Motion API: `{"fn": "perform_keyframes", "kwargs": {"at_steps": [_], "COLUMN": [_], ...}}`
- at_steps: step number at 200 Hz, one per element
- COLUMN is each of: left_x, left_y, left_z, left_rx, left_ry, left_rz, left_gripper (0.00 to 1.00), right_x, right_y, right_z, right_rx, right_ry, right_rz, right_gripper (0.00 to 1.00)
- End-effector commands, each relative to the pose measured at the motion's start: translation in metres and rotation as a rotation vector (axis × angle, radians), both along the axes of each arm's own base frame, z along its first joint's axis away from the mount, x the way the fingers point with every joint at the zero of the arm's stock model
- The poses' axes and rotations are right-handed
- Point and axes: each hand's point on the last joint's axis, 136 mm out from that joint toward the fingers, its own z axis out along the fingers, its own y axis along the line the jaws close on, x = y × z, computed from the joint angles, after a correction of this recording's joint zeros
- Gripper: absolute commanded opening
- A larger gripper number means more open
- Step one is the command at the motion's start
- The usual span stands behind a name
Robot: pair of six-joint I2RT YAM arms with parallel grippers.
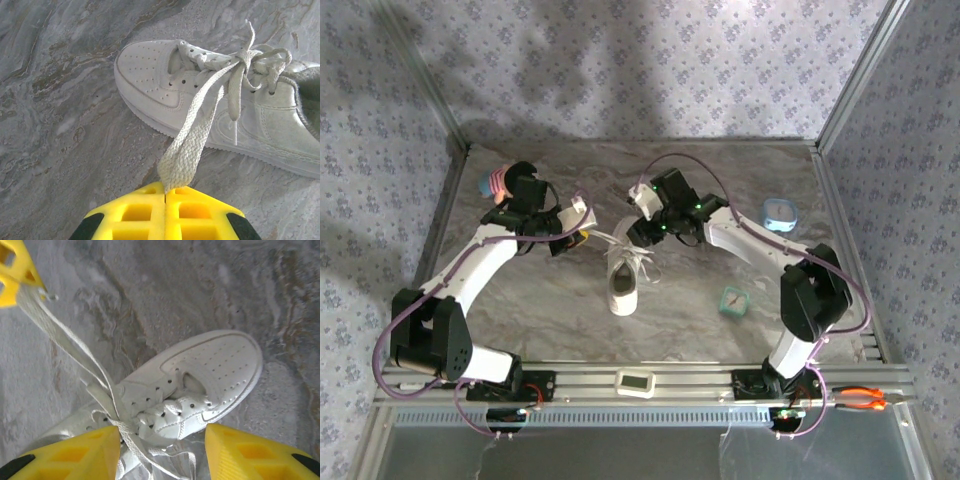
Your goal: Tie the shoes
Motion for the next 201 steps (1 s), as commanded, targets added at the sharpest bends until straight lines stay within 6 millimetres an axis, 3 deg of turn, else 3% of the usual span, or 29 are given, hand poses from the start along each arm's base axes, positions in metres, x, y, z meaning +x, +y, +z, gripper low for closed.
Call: {"fn": "perform_keyframes", "kwargs": {"at_steps": [1,23,76,141,158,201], "left_x": [-0.003,-0.003,-0.001,0.002,0.005,0.014], "left_y": [-0.007,-0.007,-0.008,-0.007,-0.008,-0.009], "left_z": [0.003,0.000,-0.003,-0.004,-0.006,-0.013], "left_rx": [-0.037,-0.038,-0.041,-0.046,-0.050,-0.060], "left_ry": [0.030,0.046,0.064,0.075,0.082,0.095], "left_rz": [-0.034,-0.042,-0.035,-0.032,-0.031,-0.022], "left_gripper": [0.00,0.00,0.00,0.00,0.00,0.00], "right_x": [-0.009,-0.010,-0.029,-0.021,-0.020,-0.018], "right_y": [-0.016,-0.026,-0.014,-0.017,-0.018,-0.021], "right_z": [-0.025,-0.033,-0.051,-0.081,-0.084,-0.081], "right_rx": [-0.076,-0.153,-0.225,-0.321,-0.328,-0.329], "right_ry": [0.028,-0.011,-0.078,-0.059,-0.055,-0.065], "right_rz": [0.101,0.172,0.383,0.431,0.436,0.437], "right_gripper": [0.50,0.51,0.53,0.51,0.46,0.19]}}
